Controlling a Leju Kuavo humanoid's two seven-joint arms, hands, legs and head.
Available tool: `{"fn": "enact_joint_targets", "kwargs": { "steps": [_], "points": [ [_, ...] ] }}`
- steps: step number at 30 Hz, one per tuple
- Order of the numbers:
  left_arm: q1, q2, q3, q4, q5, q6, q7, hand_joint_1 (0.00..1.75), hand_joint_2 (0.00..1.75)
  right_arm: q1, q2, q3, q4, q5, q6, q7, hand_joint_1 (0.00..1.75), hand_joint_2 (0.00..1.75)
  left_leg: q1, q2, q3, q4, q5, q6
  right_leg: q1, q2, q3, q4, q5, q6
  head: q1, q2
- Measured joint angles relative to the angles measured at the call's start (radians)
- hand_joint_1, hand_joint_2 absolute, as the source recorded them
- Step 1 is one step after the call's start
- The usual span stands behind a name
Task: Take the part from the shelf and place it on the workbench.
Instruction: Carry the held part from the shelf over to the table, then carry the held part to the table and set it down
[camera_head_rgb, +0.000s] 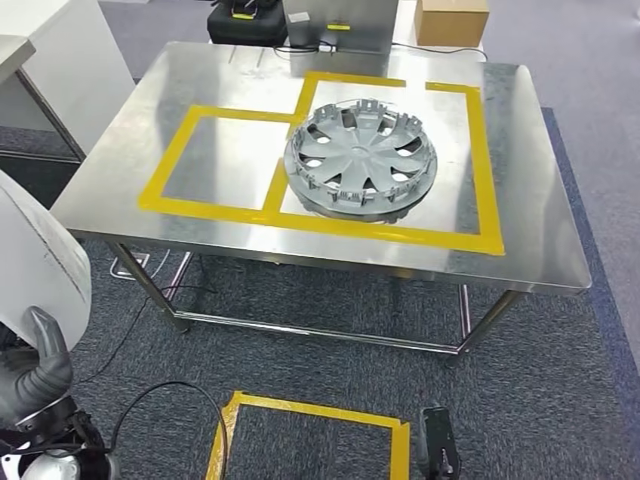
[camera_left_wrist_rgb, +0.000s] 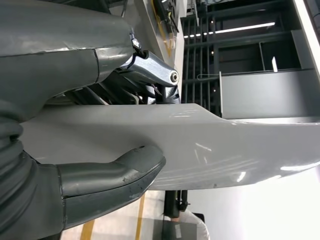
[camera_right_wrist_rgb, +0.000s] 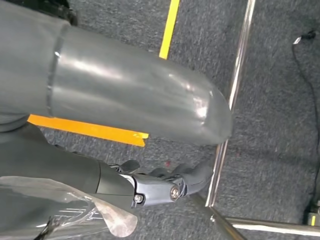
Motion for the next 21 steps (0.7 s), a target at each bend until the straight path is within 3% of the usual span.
{"fn": "enact_joint_targets", "kwargs": {
  "steps": [2, 4, 5, 6, 8, 10, 14, 16, 17, 19, 20, 21],
  "points": [
    [-0.001, 0.000, 0.000, 0.000, 0.000, 0.000, 0.000, 1.75, 1.75, -0.001, 0.000, 0.000, 0.000, 0.000, 0.000, 0.000, 0.00, 0.00, 0.001, 0.001, -0.045, 0.095, -0.042, -0.009, -0.004, -0.001, 0.015, -0.007, -0.006, -0.011, -0.002, 0.000],
    [-0.001, 0.000, 0.000, 0.000, 0.000, 0.000, 0.000, 1.75, 1.75, 0.000, 0.000, 0.000, 0.000, 0.000, 0.000, 0.000, 0.00, 0.00, 0.002, 0.001, -0.124, 0.231, -0.085, -0.013, -0.003, -0.002, 0.027, -0.007, -0.016, -0.016, -0.003, 0.000],
    [0.000, -0.001, 0.000, 0.000, 0.000, 0.000, 0.000, 1.75, 1.75, 0.001, 0.000, 0.000, 0.000, 0.000, 0.000, 0.000, 0.00, 0.00, 0.002, 0.001, -0.153, 0.269, -0.084, -0.013, -0.003, -0.001, 0.035, -0.007, -0.023, -0.017, -0.003, 0.000],
    [0.000, 0.000, 0.000, 0.000, 0.000, 0.000, 0.000, 1.75, 1.75, 0.002, 0.000, 0.000, 0.000, 0.000, 0.000, 0.000, 0.00, 0.00, 0.002, 0.001, -0.164, 0.269, -0.060, -0.012, -0.002, 0.000, 0.044, -0.007, -0.029, -0.016, -0.003, 0.000],
    [0.000, 0.000, 0.000, 0.000, 0.000, 0.000, 0.000, 1.75, 1.75, 0.003, 0.000, 0.000, 0.000, 0.000, 0.000, 0.000, 0.00, 0.00, 0.000, 0.001, -0.139, 0.164, 0.035, -0.003, -0.002, 0.003, 0.065, -0.008, -0.045, -0.014, -0.003, 0.000],
    [0.000, 0.000, 0.000, 0.000, 0.000, 0.000, 0.000, 1.75, 1.75, 0.003, 0.000, 0.000, 0.001, -0.001, 0.000, 0.000, 0.00, 0.00, -0.006, 0.002, -0.097, 0.048, 0.091, 0.008, 0.000, 0.005, 0.077, -0.008, -0.060, -0.005, -0.002, 0.000],
    [0.000, 0.000, 0.000, 0.000, -0.001, 0.003, 0.000, 1.75, 1.75, 0.003, 0.000, 0.000, 0.001, -0.002, 0.000, 0.000, 0.00, 0.00, -0.008, 0.001, -0.073, -0.009, 0.079, 0.022, 0.000, 0.003, 0.083, -0.019, -0.070, 0.018, -0.002, 0.000],
    [0.001, -0.001, 0.000, 0.000, 0.000, 0.007, 0.000, 1.75, 1.75, 0.002, 0.000, 0.000, 0.000, -0.002, 0.000, -0.001, 0.00, 0.00, -0.001, 0.001, -0.053, -0.026, 0.076, 0.032, 0.000, 0.001, 0.069, 0.016, -0.091, 0.028, 0.001, 0.000],
    [0.001, -0.001, 0.000, 0.000, 0.000, 0.008, 0.000, 1.75, 1.75, 0.001, 0.000, 0.000, 0.000, -0.002, -0.001, -0.001, 0.00, 0.00, 0.002, 0.002, -0.043, -0.031, 0.074, 0.036, -0.001, 0.001, 0.042, 0.066, -0.111, 0.032, 0.004, 0.000],
    [0.003, -0.002, 0.000, 0.000, 0.001, 0.008, -0.001, 1.75, 1.75, 0.002, 0.000, 0.000, 0.000, -0.002, -0.001, -0.001, 0.00, 0.00, 0.002, 0.002, -0.033, -0.033, 0.064, 0.040, -0.003, 0.000, -0.045, 0.201, -0.149, 0.040, 0.008, 0.000],
    [0.004, -0.002, 0.000, 0.000, 0.001, 0.008, -0.001, 1.75, 1.75, 0.004, -0.001, 0.000, 0.000, -0.002, -0.001, -0.001, 0.00, 0.00, 0.002, 0.001, -0.028, -0.033, 0.058, 0.040, -0.004, 0.000, -0.083, 0.247, -0.150, 0.042, 0.008, 0.000],
    [0.005, -0.002, 0.000, 0.000, 0.001, 0.008, -0.001, 1.75, 1.75, 0.007, -0.001, 0.000, 0.001, -0.002, -0.001, 0.000, 0.00, 0.00, 0.002, 0.000, -0.020, -0.033, 0.051, 0.039, -0.005, 0.000, -0.106, 0.259, -0.131, 0.044, 0.009, 0.000]
  ]
}}
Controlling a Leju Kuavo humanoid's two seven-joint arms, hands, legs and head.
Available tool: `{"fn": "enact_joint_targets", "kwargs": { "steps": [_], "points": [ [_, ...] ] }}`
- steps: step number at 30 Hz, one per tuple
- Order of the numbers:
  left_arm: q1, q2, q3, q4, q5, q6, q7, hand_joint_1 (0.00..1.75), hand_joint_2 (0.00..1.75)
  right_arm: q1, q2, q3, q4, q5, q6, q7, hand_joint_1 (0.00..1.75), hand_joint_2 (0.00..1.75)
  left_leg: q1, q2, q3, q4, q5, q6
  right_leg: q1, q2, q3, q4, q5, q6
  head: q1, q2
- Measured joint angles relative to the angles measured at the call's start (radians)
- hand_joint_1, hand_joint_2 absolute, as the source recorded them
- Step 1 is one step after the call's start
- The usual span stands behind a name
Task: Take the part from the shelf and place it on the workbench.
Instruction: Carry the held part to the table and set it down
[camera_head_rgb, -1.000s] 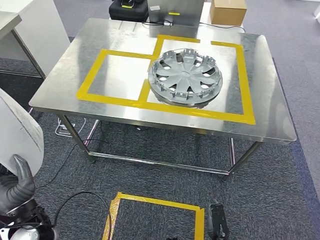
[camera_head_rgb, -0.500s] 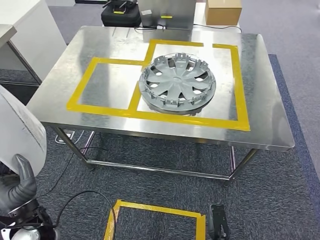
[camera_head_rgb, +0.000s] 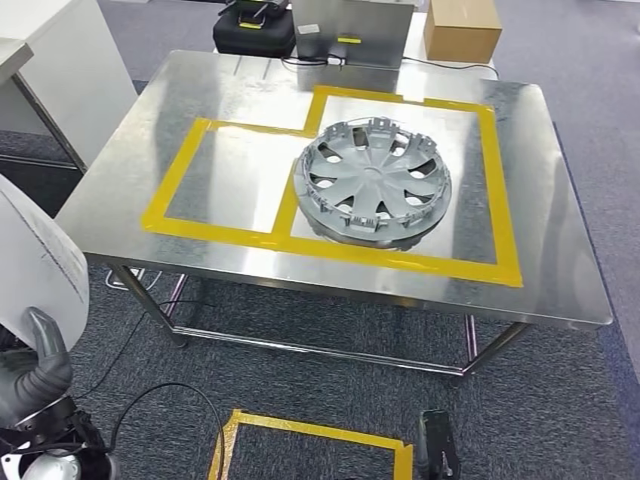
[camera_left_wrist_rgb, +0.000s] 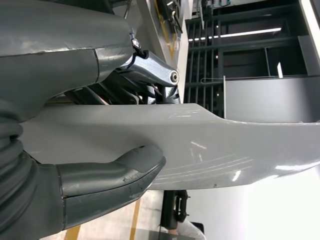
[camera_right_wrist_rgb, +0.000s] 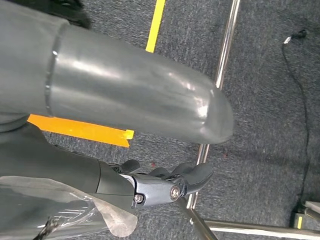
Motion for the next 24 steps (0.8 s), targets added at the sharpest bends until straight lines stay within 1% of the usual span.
{"fn": "enact_joint_targets", "kwargs": {
  "steps": [1, 2, 3, 4, 5, 6, 8, 9, 10, 11, 12, 13, 14, 15, 16, 17, 18, 19, 20, 21, 22, 24],
  "points": [
    [0.001, 0.000, 0.000, 0.000, 0.000, 0.000, 0.000, 1.75, 1.75, 0.002, 0.000, 0.000, 0.000, 0.000, 0.000, 0.000, 0.00, 0.00, 0.000, -0.001, 0.011, 0.000, -0.008, -0.001, -0.001, 0.000, -0.003, -0.029, 0.041, 0.001, 0.000, 0.000],
    [0.002, 0.000, 0.000, 0.000, 0.000, 0.000, 0.000, 1.75, 1.75, 0.003, -0.001, 0.000, 0.001, 0.000, 0.000, 0.000, 0.00, 0.00, 0.001, -0.002, 0.024, 0.000, -0.018, -0.004, -0.001, -0.001, 0.014, -0.092, 0.093, 0.001, 0.001, 0.000],
    [0.002, 0.000, 0.000, 0.000, 0.000, 0.001, 0.000, 1.75, 1.75, 0.002, -0.002, 0.000, 0.001, 0.000, -0.001, 0.001, 0.00, 0.00, 0.000, -0.002, 0.035, -0.001, -0.028, -0.008, -0.001, -0.001, 0.036, -0.152, 0.132, 0.000, 0.001, 0.000],
    [0.002, 0.000, 0.000, 0.000, 0.000, 0.001, 0.000, 1.75, 1.75, 0.001, -0.002, 0.000, 0.002, 0.000, -0.002, 0.000, 0.00, 0.00, -0.001, -0.002, 0.044, 0.000, -0.037, -0.013, 0.000, -0.001, 0.062, -0.208, 0.154, -0.003, 0.001, 0.000],
    [0.002, 0.000, 0.000, 0.000, 0.000, 0.002, 0.000, 1.75, 1.75, 0.001, -0.002, 0.000, 0.004, 0.000, -0.003, 0.001, 0.00, 0.00, -0.002, -0.003, 0.047, 0.000, -0.043, -0.019, 0.002, -0.001, 0.079, -0.239, 0.157, -0.009, 0.002, 0.000],
    [0.002, 0.000, 0.000, 0.000, 0.000, 0.002, 0.000, 1.75, 1.75, 0.001, -0.002, 0.000, 0.005, 0.000, -0.004, 0.001, 0.00, 0.00, -0.003, -0.003, 0.048, -0.002, -0.046, -0.024, 0.004, 0.000, 0.088, -0.247, 0.145, -0.016, 0.002, 0.000],
    [0.003, 0.000, 0.000, 0.000, 0.000, 0.003, 0.000, 1.75, 1.75, 0.003, -0.003, 0.000, 0.006, -0.001, -0.005, 0.001, 0.00, 0.00, -0.003, -0.002, 0.052, -0.005, -0.052, -0.031, 0.005, 0.001, 0.097, -0.255, 0.136, -0.031, 0.000, 0.000],
    [0.003, 0.000, 0.000, -0.001, -0.001, 0.003, 0.000, 1.75, 1.75, 0.004, -0.003, -0.001, 0.006, 0.000, -0.006, 0.000, 0.00, 0.00, -0.002, -0.002, 0.053, 0.001, -0.058, -0.035, 0.003, 0.001, 0.102, -0.259, 0.133, -0.038, -0.001, 0.000],
    [0.002, 0.000, 0.000, -0.001, -0.001, 0.004, 0.000, 1.75, 1.75, 0.003, -0.003, -0.001, 0.007, 0.000, -0.006, 0.000, 0.00, 0.00, -0.002, -0.001, 0.044, 0.026, -0.072, -0.039, 0.001, 0.001, 0.110, -0.262, 0.129, -0.045, -0.003, 0.000],
    [0.001, 0.000, 0.000, -0.001, -0.001, 0.005, 0.000, 1.75, 1.75, 0.001, -0.003, -0.001, 0.007, 0.000, -0.006, 0.000, 0.00, 0.00, -0.002, 0.000, 0.021, 0.074, -0.093, -0.044, -0.001, 0.000, 0.118, -0.264, 0.125, -0.052, -0.005, 0.000],
    [0.002, 0.001, 0.000, -0.001, -0.001, 0.005, 0.000, 1.75, 1.75, 0.000, -0.003, 0.000, 0.007, 0.000, -0.006, 0.000, 0.00, 0.00, -0.001, 0.000, -0.017, 0.143, -0.118, -0.046, 0.000, -0.001, 0.124, -0.265, 0.119, -0.057, -0.007, 0.000],
    [0.003, 0.001, 0.000, -0.001, 0.000, 0.005, 0.000, 1.75, 1.75, 0.000, -0.003, 0.000, 0.007, 0.000, -0.006, 0.000, 0.00, 0.00, -0.001, 0.000, -0.062, 0.219, -0.140, -0.048, 0.000, -0.001, 0.131, -0.265, 0.113, -0.060, -0.008, 0.000],
    [0.005, 0.001, 0.000, -0.001, 0.003, 0.003, 0.000, 1.75, 1.75, 0.001, -0.003, 0.000, 0.007, -0.001, -0.006, 0.000, 0.00, 0.00, -0.001, 0.000, -0.102, 0.277, -0.149, -0.048, 0.002, 0.000, 0.138, -0.265, 0.107, -0.061, -0.008, 0.000],
    [0.007, 0.001, 0.000, -0.001, 0.005, 0.000, 0.000, 1.75, 1.75, 0.002, -0.003, -0.001, 0.007, 0.000, -0.006, 0.000, 0.00, 0.00, -0.001, 0.000, -0.128, 0.303, -0.137, -0.047, 0.003, 0.001, 0.147, -0.265, 0.100, -0.061, -0.008, 0.000],
    [0.007, 0.001, 0.000, -0.001, 0.007, -0.003, 0.000, 1.75, 1.75, 0.003, -0.003, -0.001, 0.008, 0.000, -0.006, 0.000, 0.00, 0.00, -0.002, 0.000, -0.135, 0.289, -0.104, -0.043, 0.004, 0.003, 0.157, -0.265, 0.093, -0.061, -0.009, 0.000],
    [0.007, 0.001, 0.000, -0.001, 0.008, -0.005, 0.000, 1.75, 1.75, 0.003, -0.003, -0.001, 0.008, 0.000, -0.006, 0.000, 0.00, 0.00, -0.004, 0.000, -0.125, 0.237, -0.053, -0.037, 0.005, 0.004, 0.170, -0.265, 0.084, -0.060, -0.009, 0.000],
    [0.007, 0.001, 0.000, -0.001, 0.008, -0.006, 0.000, 1.75, 1.75, 0.003, -0.003, 0.000, 0.008, 0.000, -0.006, 0.000, 0.00, 0.00, -0.006, 0.000, -0.105, 0.174, -0.005, -0.029, 0.006, 0.005, 0.179, -0.266, 0.076, -0.058, -0.008, 0.000],
    [0.007, 0.001, 0.000, -0.001, 0.008, -0.008, 0.000, 1.75, 1.75, 0.001, -0.003, 0.000, 0.009, 0.001, -0.006, 0.000, 0.00, 0.00, -0.009, 0.000, -0.086, 0.117, 0.029, -0.021, 0.008, 0.006, 0.187, -0.266, 0.067, -0.055, -0.007, 0.000],
    [0.007, 0.001, 0.000, -0.001, 0.009, -0.011, 0.000, 1.75, 1.75, 0.000, -0.003, 0.000, 0.009, 0.001, -0.006, 0.000, 0.00, 0.00, -0.012, 0.001, -0.070, 0.072, 0.042, -0.015, 0.009, 0.006, 0.192, -0.266, 0.061, -0.050, -0.006, 0.000],
    [0.006, 0.001, 0.000, -0.001, 0.010, -0.013, 0.001, 1.75, 1.75, 0.000, -0.003, 0.000, 0.010, 0.001, -0.006, 0.000, 0.00, 0.00, -0.015, 0.002, -0.061, 0.053, 0.037, -0.011, 0.009, 0.005, 0.192, -0.268, 0.057, -0.044, -0.005, 0.000],
    [0.006, 0.001, 0.000, -0.001, 0.010, -0.015, 0.001, 1.75, 1.75, -0.001, -0.003, 0.000, 0.011, 0.001, -0.005, 0.000, 0.00, 0.00, -0.018, 0.002, -0.058, 0.042, 0.029, -0.010, 0.009, 0.003, 0.196, -0.270, 0.055, -0.037, -0.005, 0.000],
    [0.007, 0.001, 0.000, -0.001, 0.006, -0.016, 0.001, 1.75, 1.75, -0.002, -0.003, 0.000, 0.011, 0.002, -0.005, 0.000, 0.00, 0.00, -0.013, 0.001, -0.043, 0.020, 0.025, -0.007, 0.010, 0.000, 0.199, -0.274, 0.050, -0.027, -0.005, 0.000]
  ]
}}
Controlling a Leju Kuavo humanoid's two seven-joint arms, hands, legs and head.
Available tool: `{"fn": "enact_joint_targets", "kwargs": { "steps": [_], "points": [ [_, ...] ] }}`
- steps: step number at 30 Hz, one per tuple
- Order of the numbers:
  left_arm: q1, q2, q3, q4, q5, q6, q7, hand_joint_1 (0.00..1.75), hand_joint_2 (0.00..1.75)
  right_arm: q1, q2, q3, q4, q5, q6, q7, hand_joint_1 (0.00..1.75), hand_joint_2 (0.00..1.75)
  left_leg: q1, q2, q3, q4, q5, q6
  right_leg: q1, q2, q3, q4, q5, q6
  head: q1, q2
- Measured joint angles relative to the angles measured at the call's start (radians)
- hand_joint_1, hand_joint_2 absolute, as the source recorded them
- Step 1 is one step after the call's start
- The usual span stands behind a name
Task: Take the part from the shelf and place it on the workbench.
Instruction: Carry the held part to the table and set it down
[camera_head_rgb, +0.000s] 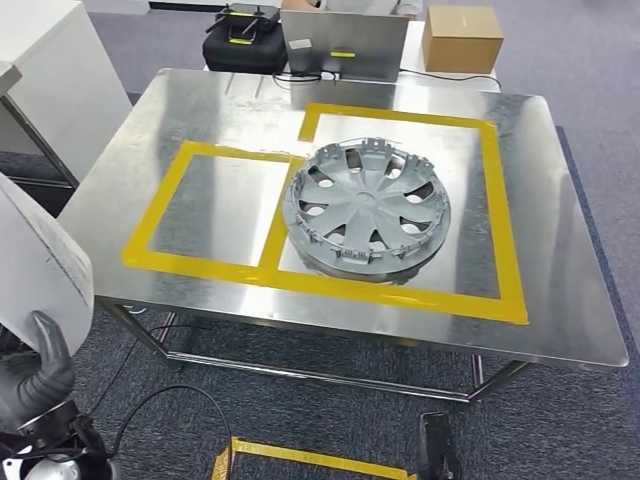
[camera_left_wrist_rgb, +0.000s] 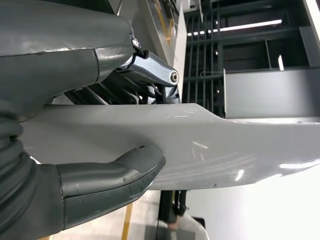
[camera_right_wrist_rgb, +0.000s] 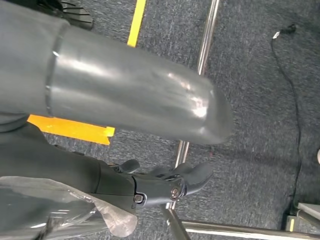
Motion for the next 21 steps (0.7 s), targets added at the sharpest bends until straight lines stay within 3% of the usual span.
{"fn": "enact_joint_targets", "kwargs": {
  "steps": [2, 5, 6, 7, 9, 11, 15, 17, 19, 21],
  "points": [
    [-0.003, 0.001, -0.002, 0.001, -0.028, 0.012, 0.000, 1.75, 1.75, -0.003, 0.000, 0.000, 0.000, 0.001, 0.000, -0.001, 0.00, 0.00, 0.008, 0.001, 0.021, -0.022, 0.002, 0.004, 0.001, -0.001, -0.022, 0.047, -0.026, 0.010, 0.004, 0.000],
    [-0.013, 0.011, -0.014, 0.016, -0.162, 0.061, 0.002, 1.75, 1.75, -0.005, -0.001, 0.000, 0.001, 0.002, 0.001, -0.001, 0.00, 0.00, 0.011, 0.001, 0.032, -0.026, -0.007, 0.007, -0.006, -0.001, -0.143, 0.227, -0.075, 0.022, 0.009, 0.000],
    [-0.021, 0.018, -0.018, 0.030, -0.245, 0.075, 0.011, 1.75, 1.75, -0.003, -0.001, 0.000, 0.002, 0.004, 0.004, 0.000, 0.00, 0.00, 0.011, 0.000, 0.035, -0.025, -0.012, 0.007, -0.008, -0.001, -0.175, 0.258, -0.067, 0.025, 0.009, 0.000],
    [-0.033, 0.026, -0.021, 0.047, -0.342, 0.085, 0.027, 1.75, 1.75, -0.001, -0.002, 0.000, 0.002, 0.007, 0.008, 0.000, 0.00, 0.00, 0.011, -0.001, 0.040, -0.024, -0.018, 0.006, -0.009, -0.001, -0.188, 0.250, -0.037, 0.026, 0.009, 0.000],
    [-0.070, 0.043, -0.022, 0.087, -0.553, 0.092, 0.077, 1.75, 1.75, -0.003, -0.005, 0.003, 0.004, 0.015, 0.018, 0.000, 0.00, 0.00, 0.012, -0.004, 0.055, -0.021, -0.031, 0.001, -0.010, -0.002, -0.161, 0.141, 0.054, 0.026, 0.010, 0.000],
    [-0.112, 0.062, -0.022, 0.126, -0.694, 0.094, 0.123, 1.75, 1.75, -0.012, -0.008, 0.007, 0.008, 0.021, 0.026, 0.001, 0.00, 0.00, 0.009, -0.005, 0.063, -0.015, -0.043, -0.008, -0.008, -0.002, -0.120, 0.044, 0.099, 0.020, 0.012, 0.000],
    [-0.194, 0.100, -0.032, 0.199, -0.847, 0.095, 0.212, 1.75, 1.75, -0.018, -0.010, 0.015, 0.014, 0.031, 0.038, 0.004, 0.00, 0.00, 0.007, -0.002, 0.063, -0.013, -0.051, -0.025, -0.006, 0.001, -0.107, 0.021, 0.090, -0.009, 0.009, 0.000],
    [-0.249, 0.124, -0.051, 0.245, -0.933, 0.095, 0.270, 1.75, 1.75, -0.023, -0.011, 0.023, 0.016, 0.038, 0.043, 0.005, 0.00, 0.00, 0.008, -0.001, 0.053, 0.013, -0.071, -0.033, -0.010, -0.001, -0.102, 0.017, 0.090, -0.021, 0.007, 0.000],
    [-0.298, 0.144, -0.068, 0.290, -0.992, 0.095, 0.310, 1.75, 1.75, -0.031, -0.011, 0.029, 0.018, 0.041, 0.047, 0.007, 0.00, 0.00, 0.009, 0.000, 0.015, 0.094, -0.111, -0.039, -0.010, -0.002, -0.100, 0.016, 0.089, -0.029, 0.004, 0.000],
    [-0.346, 0.160, -0.089, 0.339, -1.039, 0.095, 0.340, 1.75, 1.75, -0.035, -0.011, 0.034, 0.022, 0.043, 0.050, 0.009, 0.00, 0.00, 0.010, 0.000, -0.050, 0.217, -0.154, -0.043, -0.008, -0.002, -0.100, 0.016, 0.088, -0.032, 0.004, 0.000]
  ]
}}
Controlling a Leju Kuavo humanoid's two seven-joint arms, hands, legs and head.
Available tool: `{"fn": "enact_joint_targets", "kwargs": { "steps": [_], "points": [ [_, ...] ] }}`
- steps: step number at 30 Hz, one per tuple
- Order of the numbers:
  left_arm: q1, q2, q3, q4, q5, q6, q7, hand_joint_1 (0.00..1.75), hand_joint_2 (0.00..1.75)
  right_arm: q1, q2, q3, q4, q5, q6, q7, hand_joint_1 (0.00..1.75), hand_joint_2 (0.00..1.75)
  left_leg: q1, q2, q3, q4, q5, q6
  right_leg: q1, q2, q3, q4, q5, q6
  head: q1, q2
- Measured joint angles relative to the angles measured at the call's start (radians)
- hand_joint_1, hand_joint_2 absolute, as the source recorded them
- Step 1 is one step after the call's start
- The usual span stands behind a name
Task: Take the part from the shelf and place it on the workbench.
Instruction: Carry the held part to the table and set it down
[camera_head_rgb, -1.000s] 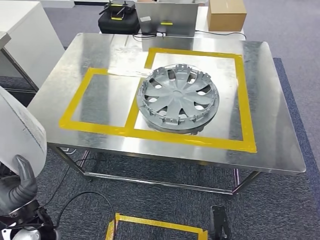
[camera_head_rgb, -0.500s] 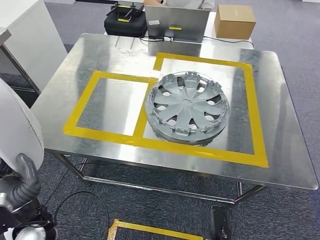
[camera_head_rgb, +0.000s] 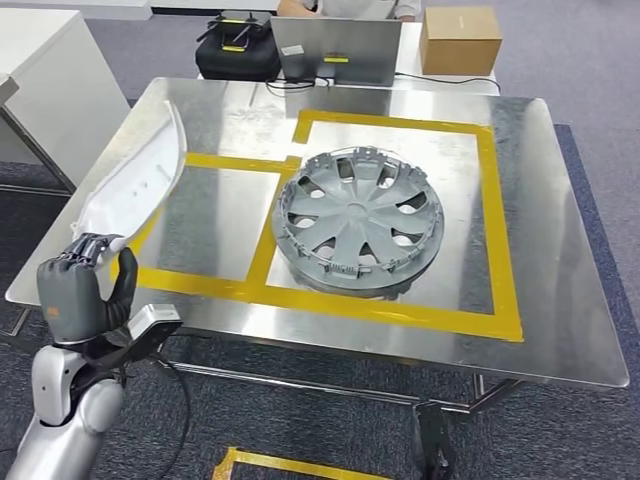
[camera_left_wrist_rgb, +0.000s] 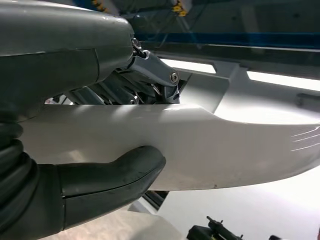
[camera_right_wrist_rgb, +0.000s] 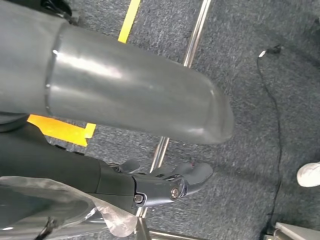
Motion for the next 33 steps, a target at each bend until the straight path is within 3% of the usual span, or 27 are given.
{"fn": "enact_joint_targets", "kwargs": {
  "steps": [1, 2, 3, 5, 7, 10, 12, 15, 16, 17, 18, 19, 21, 23, 25, 27, 29, 31, 32, 33],
  "points": [
    [-0.026, 0.006, -0.013, 0.028, -0.028, 0.000, 0.017, 1.75, 1.75, -0.001, -0.001, 0.002, 0.002, 0.001, 0.001, 0.002, 0.00, 0.00, 0.000, 0.000, -0.026, 0.043, -0.006, 0.000, 0.001, 0.001, 0.001, 0.000, -0.001, -0.001, 0.000, 0.000],
    [-0.053, 0.011, -0.028, 0.058, -0.061, 0.000, 0.038, 1.75, 1.75, -0.001, -0.001, 0.005, 0.004, 0.002, 0.003, 0.004, 0.00, 0.00, 0.000, 0.000, -0.036, 0.050, 0.010, 0.002, 0.002, 0.002, 0.003, 0.000, -0.002, -0.002, 0.000, 0.000],
    [-0.081, 0.015, -0.043, 0.086, -0.094, 0.000, 0.059, 1.75, 1.75, -0.001, -0.001, 0.008, 0.006, 0.002, 0.005, 0.005, 0.00, 0.00, 0.000, 0.000, -0.027, 0.016, 0.045, 0.006, 0.004, 0.003, 0.006, 0.001, -0.003, -0.002, 0.000, 0.000],
    [-0.135, 0.020, -0.071, 0.135, -0.143, 0.000, 0.094, 1.75, 1.75, -0.004, -0.001, 0.015, 0.009, 0.003, 0.010, 0.007, 0.00, 0.00, -0.003, 0.000, 0.021, -0.112, 0.126, 0.019, 0.007, 0.005, 0.012, 0.000, -0.005, 0.000, 0.001, 0.000],
    [-0.178, 0.023, -0.094, 0.173, -0.161, -0.002, 0.109, 1.75, 1.75, -0.008, -0.002, 0.018, 0.012, 0.002, 0.012, 0.008, 0.00, 0.00, -0.009, 0.000, 0.053, -0.199, 0.156, 0.030, 0.008, 0.008, 0.009, -0.001, -0.004, 0.007, 0.001, 0.000],
    [-0.226, 0.023, -0.121, 0.225, -0.166, -0.019, 0.125, 1.75, 1.75, -0.011, -0.002, 0.024, 0.017, 0.007, 0.017, 0.013, 0.00, 0.00, -0.009, 0.000, 0.059, -0.228, 0.151, 0.037, 0.007, 0.009, -0.002, -0.006, 0.000, 0.023, 0.000, 0.000],
    [-0.269, 0.019, -0.140, 0.276, -0.163, -0.041, 0.139, 1.75, 1.75, -0.015, -0.004, 0.031, 0.018, 0.015, 0.024, 0.020, 0.00, 0.00, -0.002, 0.000, 0.065, -0.241, 0.158, 0.043, 0.008, 0.008, -0.019, 0.024, -0.020, 0.034, 0.002, 0.000],
    [-0.354, 0.005, -0.166, 0.405, -0.178, -0.058, 0.162, 1.75, 1.75, -0.025, -0.007, 0.046, 0.019, 0.027, 0.036, 0.038, 0.00, 0.00, 0.000, 0.001, 0.069, -0.246, 0.161, 0.048, 0.004, 0.007, -0.110, 0.201, -0.094, 0.047, 0.006, 0.000],
    [-0.381, -0.001, -0.174, 0.458, -0.187, -0.058, 0.167, 1.75, 1.75, -0.027, -0.008, 0.051, 0.020, 0.030, 0.041, 0.043, 0.00, 0.00, 0.000, 0.001, 0.069, -0.245, 0.160, 0.048, 0.002, 0.007, -0.138, 0.249, -0.103, 0.050, 0.006, 0.000],
    [-0.404, -0.008, -0.180, 0.506, -0.194, -0.058, 0.171, 1.75, 1.75, -0.029, -0.009, 0.056, 0.020, 0.031, 0.045, 0.048, 0.00, 0.00, 0.000, 0.001, 0.070, -0.245, 0.160, 0.048, 0.001, 0.007, -0.151, 0.264, -0.094, 0.052, 0.007, 0.000],
    [-0.426, -0.016, -0.186, 0.550, -0.201, -0.057, 0.173, 1.75, 1.75, -0.031, -0.009, 0.061, 0.020, 0.033, 0.048, 0.052, 0.00, 0.00, 0.000, 0.001, 0.070, -0.243, 0.158, 0.048, 0.000, 0.007, -0.143, 0.237, -0.066, 0.053, 0.007, 0.000],
    [-0.446, -0.024, -0.193, 0.590, -0.210, -0.056, 0.176, 1.75, 1.75, -0.034, -0.010, 0.065, 0.020, 0.034, 0.051, 0.054, 0.00, 0.00, 0.001, 0.001, 0.071, -0.241, 0.156, 0.046, -0.001, 0.005, -0.117, 0.175, -0.025, 0.054, 0.007, 0.000],
    [-0.485, -0.040, -0.208, 0.655, -0.242, -0.056, 0.188, 1.75, 1.75, -0.043, -0.010, 0.073, 0.021, 0.038, 0.057, 0.058, 0.00, 0.00, -0.001, 0.000, 0.069, -0.233, 0.149, 0.040, -0.002, 0.003, -0.057, 0.046, 0.024, 0.051, 0.007, 0.000],
    [-0.520, -0.055, -0.226, 0.713, -0.275, -0.055, 0.205, 1.75, 1.75, -0.049, -0.011, 0.081, 0.022, 0.042, 0.062, 0.062, 0.00, 0.00, -0.004, -0.001, 0.064, -0.228, 0.147, 0.032, -0.001, 0.003, -0.031, -0.001, 0.026, 0.042, 0.007, 0.000],
    [-0.541, -0.068, -0.240, 0.756, -0.291, -0.055, 0.214, 1.75, 1.75, -0.051, -0.011, 0.089, 0.023, 0.044, 0.065, 0.065, 0.00, 0.00, -0.006, -0.001, 0.064, -0.230, 0.145, 0.026, -0.001, 0.005, -0.027, -0.004, 0.027, 0.031, 0.007, 0.000],
    [-0.558, -0.079, -0.250, 0.787, -0.297, -0.052, 0.218, 1.75, 1.75, -0.054, -0.011, 0.093, 0.024, 0.044, 0.068, 0.066, 0.00, 0.00, -0.005, 0.000, 0.056, -0.203, 0.124, 0.017, -0.005, 0.005, -0.021, -0.007, 0.026, 0.018, 0.006, 0.000],
    [-0.578, -0.091, -0.259, 0.820, -0.308, -0.046, 0.237, 1.75, 1.75, -0.059, -0.011, 0.096, 0.024, 0.039, 0.077, 0.067, 0.00, 0.00, -0.003, 0.001, 0.010, -0.099, 0.071, 0.009, -0.007, 0.005, -0.016, -0.009, 0.024, 0.010, 0.005, 0.000],
    [-0.588, -0.104, -0.266, 0.856, -0.325, -0.040, 0.274, 1.75, 1.75, -0.061, -0.011, 0.097, 0.026, 0.026, 0.090, 0.069, 0.00, 0.00, -0.002, 0.001, -0.055, 0.032, 0.026, 0.006, -0.007, 0.005, -0.014, -0.009, 0.021, 0.006, 0.005, 0.000],
    [-0.590, -0.110, -0.269, 0.872, -0.329, -0.036, 0.290, 1.75, 1.75, -0.062, -0.011, 0.097, 0.027, 0.019, 0.096, 0.069, 0.00, 0.00, -0.002, 0.001, -0.072, 0.059, 0.027, 0.006, -0.007, 0.006, -0.012, -0.009, 0.020, 0.006, 0.005, 0.000],
    [-0.591, -0.116, -0.272, 0.885, -0.332, -0.031, 0.301, 1.75, 1.75, -0.061, -0.011, 0.097, 0.028, 0.013, 0.101, 0.069, 0.00, 0.00, -0.002, 0.001, -0.073, 0.050, 0.048, 0.008, -0.007, 0.008, -0.009, -0.009, 0.019, 0.006, 0.005, 0.000]
  ]
}}
